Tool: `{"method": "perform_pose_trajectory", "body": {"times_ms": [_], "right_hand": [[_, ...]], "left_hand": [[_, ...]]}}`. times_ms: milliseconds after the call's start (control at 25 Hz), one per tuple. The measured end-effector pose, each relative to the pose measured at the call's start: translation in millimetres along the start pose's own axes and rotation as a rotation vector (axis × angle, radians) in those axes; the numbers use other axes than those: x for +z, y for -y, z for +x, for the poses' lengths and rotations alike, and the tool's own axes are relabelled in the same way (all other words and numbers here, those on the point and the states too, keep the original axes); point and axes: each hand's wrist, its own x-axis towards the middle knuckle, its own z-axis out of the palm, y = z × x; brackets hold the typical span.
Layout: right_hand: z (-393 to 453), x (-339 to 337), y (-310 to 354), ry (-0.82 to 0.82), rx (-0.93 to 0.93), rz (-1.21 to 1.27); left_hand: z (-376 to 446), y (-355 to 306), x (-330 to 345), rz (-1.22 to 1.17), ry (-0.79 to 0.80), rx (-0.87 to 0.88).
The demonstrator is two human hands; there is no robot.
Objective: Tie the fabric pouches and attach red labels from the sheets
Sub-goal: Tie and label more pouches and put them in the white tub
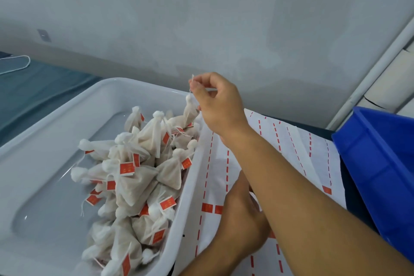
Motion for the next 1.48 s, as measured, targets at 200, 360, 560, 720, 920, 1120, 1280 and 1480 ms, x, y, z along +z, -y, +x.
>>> {"method": "perform_pose_trajectory", "body": {"times_ms": [200, 360, 560, 720, 920, 1120, 1280, 1480], "right_hand": [[13, -46, -22, 0.110, 0.033, -0.378], [30, -156, -34, -0.126, 0.156, -0.532], [-4, -330, -71, -0.418, 0.407, -0.798], [-72, -410, -119, -0.269, 0.779, -0.959], [-124, -410, -146, -0.017, 0.944, -0.772], [-118, -397, -138, -0.026, 0.760, -0.748], [-118, -399, -132, 0.064, 0.736, -0.797], [-120, -390, -133, -0.077, 0.658, -0.978]], "left_hand": [[9, -2, -1, 0.239, -0.061, -0.005], [12, 5, -9, 0.511, -0.182, 0.070], [15, 18, -18, 0.761, -0.205, 0.132], [18, 24, -17, 0.851, -0.231, 0.115], [19, 25, -19, 0.813, -0.212, 0.071], [21, 26, -18, 0.801, -0.201, 0.052], [24, 29, -19, 0.791, -0.196, 0.060], [25, 32, -19, 0.779, -0.205, 0.066]]}}
